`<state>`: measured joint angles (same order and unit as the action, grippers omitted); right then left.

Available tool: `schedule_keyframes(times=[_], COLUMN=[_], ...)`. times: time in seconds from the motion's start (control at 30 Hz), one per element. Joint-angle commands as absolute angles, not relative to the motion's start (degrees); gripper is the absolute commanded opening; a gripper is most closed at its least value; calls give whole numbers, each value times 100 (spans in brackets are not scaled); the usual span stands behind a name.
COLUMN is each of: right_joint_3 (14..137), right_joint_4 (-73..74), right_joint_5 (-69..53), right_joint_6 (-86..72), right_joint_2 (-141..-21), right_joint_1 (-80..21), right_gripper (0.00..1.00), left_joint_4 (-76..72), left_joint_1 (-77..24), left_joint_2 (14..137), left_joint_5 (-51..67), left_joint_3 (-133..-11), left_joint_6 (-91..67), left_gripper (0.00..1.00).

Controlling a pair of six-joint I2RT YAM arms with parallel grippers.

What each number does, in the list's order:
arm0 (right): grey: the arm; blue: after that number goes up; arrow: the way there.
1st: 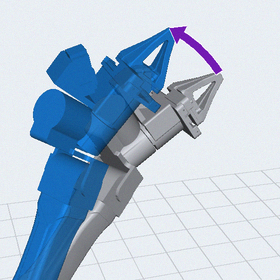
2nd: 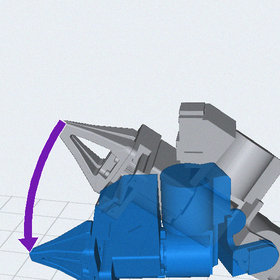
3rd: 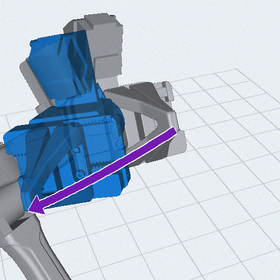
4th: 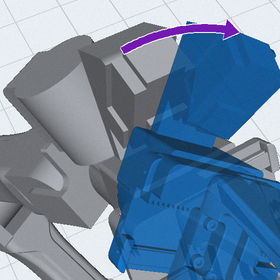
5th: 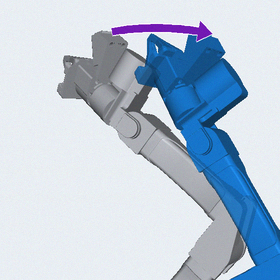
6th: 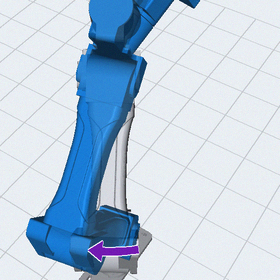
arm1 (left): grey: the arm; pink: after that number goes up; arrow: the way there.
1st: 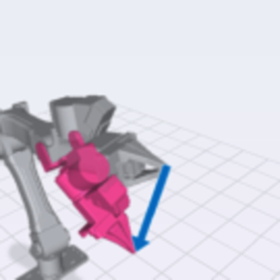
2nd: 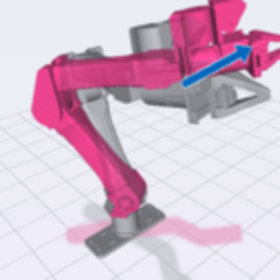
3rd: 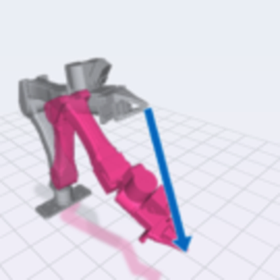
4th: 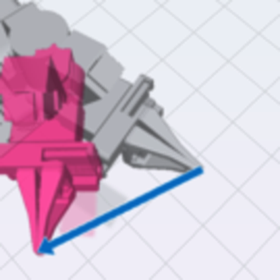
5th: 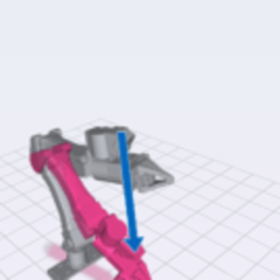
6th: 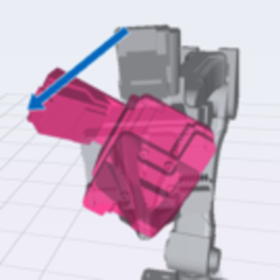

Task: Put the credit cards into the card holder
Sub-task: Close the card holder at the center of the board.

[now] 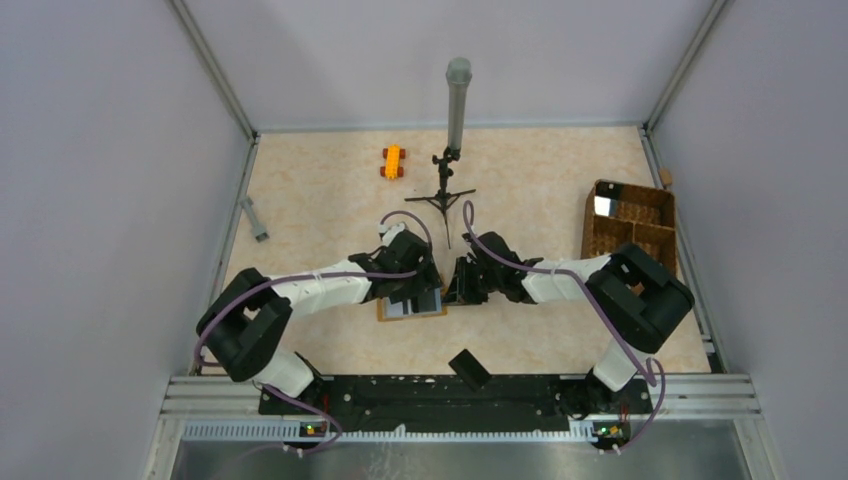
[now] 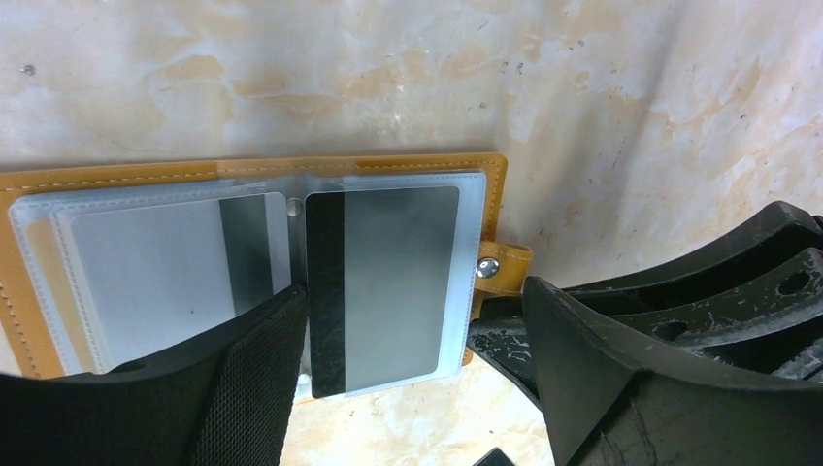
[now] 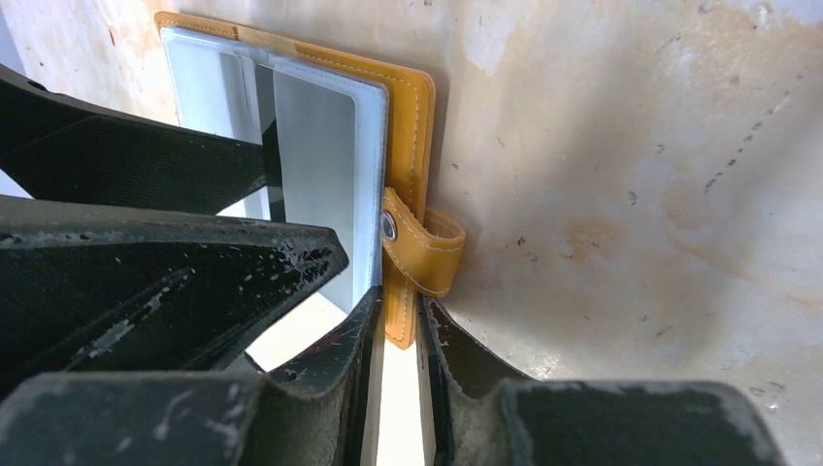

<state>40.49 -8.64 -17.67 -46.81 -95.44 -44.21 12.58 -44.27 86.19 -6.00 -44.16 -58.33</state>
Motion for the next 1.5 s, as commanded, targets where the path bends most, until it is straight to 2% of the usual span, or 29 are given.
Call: schedule_keyframes(times=[0.0, 0.27, 0.6, 0.97, 1.2, 1.33, 1.47], right_joint_3=[4074, 3984, 3801, 3656, 3770, 4006, 4232], right_joint_4=[-1284, -1446, -1183, -323, -666, -774, -753], right_joint_5=[-1819, -1811, -1457, -848, -968, -1054, -1026], right_joint_6=[-4783, -4866, -4850, -4569, -4414, -4340, -4328], right_joint_2=[-9638, -9624, -9094, -8035, -8389, -8744, -9087], right_joint_1=[-4545, -4558, -4547, -4547, -4468, -4465, -4465], right_gripper=[16, 13, 14, 30, 42, 45, 46], left_joint_4=[1542, 1606, 1081, 1768, 2259, 2388, 2398], left_joint_1=[-4627, -4740, -4782, -4514, -3676, -2983, -2701], left_joint_2=[8900, 8841, 8371, 7434, 6583, 6193, 6011], left_joint_5=[-514, -568, -697, -817, -810, -506, -293], left_joint_3=[-4576, -4722, -4211, -4321, -3881, -3394, -3079], left_joint_6=[-5937, -6124, -6525, -5614, -4904, -4707, -4693], left_gripper=[81, 82, 85, 99, 99, 99, 99])
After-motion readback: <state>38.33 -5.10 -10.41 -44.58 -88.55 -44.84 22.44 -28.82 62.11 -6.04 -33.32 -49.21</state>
